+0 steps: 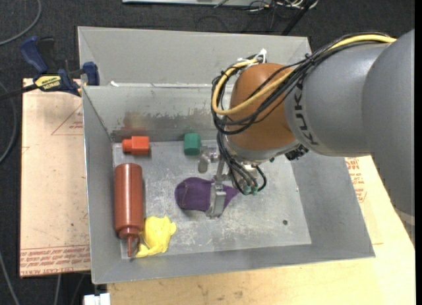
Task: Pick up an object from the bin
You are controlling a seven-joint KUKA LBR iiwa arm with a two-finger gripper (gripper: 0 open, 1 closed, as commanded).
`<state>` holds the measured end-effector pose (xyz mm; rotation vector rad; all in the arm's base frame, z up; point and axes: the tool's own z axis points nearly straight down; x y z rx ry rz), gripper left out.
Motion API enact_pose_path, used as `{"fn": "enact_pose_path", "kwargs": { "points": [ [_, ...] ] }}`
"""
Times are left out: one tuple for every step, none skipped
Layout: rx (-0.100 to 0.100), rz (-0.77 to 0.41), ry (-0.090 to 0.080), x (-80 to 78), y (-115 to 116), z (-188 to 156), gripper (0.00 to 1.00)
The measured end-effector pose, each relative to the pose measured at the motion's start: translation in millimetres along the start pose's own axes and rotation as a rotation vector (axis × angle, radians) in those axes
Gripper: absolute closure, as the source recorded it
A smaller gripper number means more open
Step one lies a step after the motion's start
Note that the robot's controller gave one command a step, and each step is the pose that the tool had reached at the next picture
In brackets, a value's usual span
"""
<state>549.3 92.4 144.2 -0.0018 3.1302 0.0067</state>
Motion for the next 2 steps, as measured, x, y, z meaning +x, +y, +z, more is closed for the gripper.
{"fn": "enact_pose_path", "kwargs": {
  "points": [
    [-0.003, 0.141, -0.008, -5.6, -4.7, 74.2, 1.00],
    [-0.003, 0.141, -0.008, -5.6, -4.7, 74.2, 1.00]
  ]
}}
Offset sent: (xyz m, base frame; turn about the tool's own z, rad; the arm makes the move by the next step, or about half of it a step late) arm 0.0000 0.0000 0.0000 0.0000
